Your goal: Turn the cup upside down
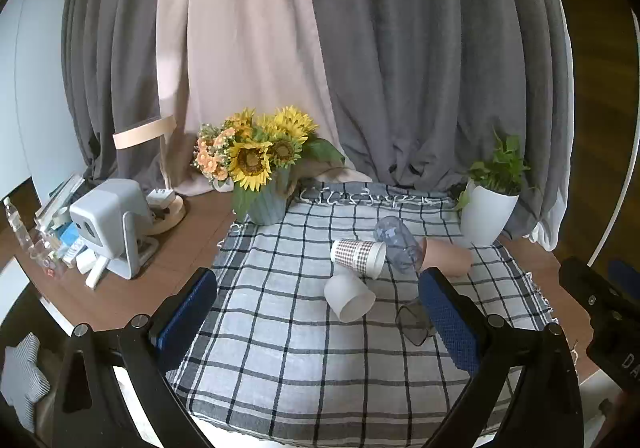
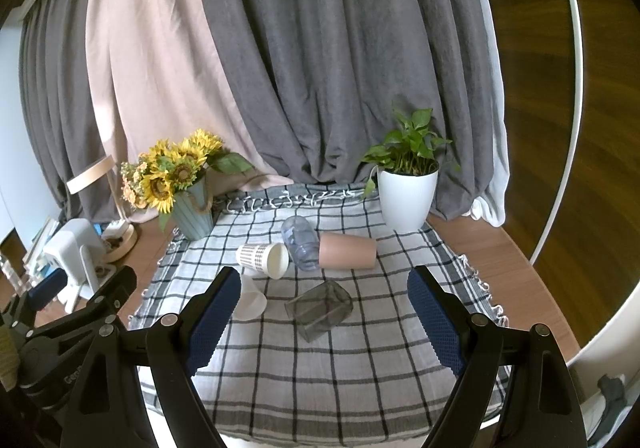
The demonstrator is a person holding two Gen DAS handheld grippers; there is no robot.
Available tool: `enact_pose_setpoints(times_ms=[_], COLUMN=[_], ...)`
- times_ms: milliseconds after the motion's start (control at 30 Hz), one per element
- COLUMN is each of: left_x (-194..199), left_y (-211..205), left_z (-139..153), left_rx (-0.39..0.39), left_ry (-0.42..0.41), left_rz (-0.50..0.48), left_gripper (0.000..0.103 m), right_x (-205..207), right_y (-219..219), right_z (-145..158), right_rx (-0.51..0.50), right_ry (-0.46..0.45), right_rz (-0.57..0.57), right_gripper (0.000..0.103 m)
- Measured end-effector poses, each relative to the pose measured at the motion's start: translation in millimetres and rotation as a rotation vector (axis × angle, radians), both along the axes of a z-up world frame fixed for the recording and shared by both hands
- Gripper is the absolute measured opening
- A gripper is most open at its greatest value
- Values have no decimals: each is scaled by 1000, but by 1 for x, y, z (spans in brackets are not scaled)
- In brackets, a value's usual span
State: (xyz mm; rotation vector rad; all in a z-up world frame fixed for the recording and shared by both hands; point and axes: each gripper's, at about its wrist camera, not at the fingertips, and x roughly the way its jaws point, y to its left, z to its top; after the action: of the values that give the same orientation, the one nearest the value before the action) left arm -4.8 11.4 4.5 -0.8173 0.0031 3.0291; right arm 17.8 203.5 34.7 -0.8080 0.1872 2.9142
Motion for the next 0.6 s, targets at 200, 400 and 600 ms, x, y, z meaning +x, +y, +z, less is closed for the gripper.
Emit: enact_pose_setpoints(times_ms=[200,400,600], left_x=[0,-2,-4], left_y=[-2,0,4], left_z=[1,3,4], left_rx=[-1,-2,-7], left_ry=[-1,-8,-2], left_rz=[5,11,8], left_gripper=[103,103,103], right_x=[-1,-1,-1], right_y=[1,3,4], right_z=[-1,-2,-3], right_rx=[-3,-2,-1], right_ry=[-5,-2,-1], right_rz=[2,1,2], right_gripper=[85,85,85])
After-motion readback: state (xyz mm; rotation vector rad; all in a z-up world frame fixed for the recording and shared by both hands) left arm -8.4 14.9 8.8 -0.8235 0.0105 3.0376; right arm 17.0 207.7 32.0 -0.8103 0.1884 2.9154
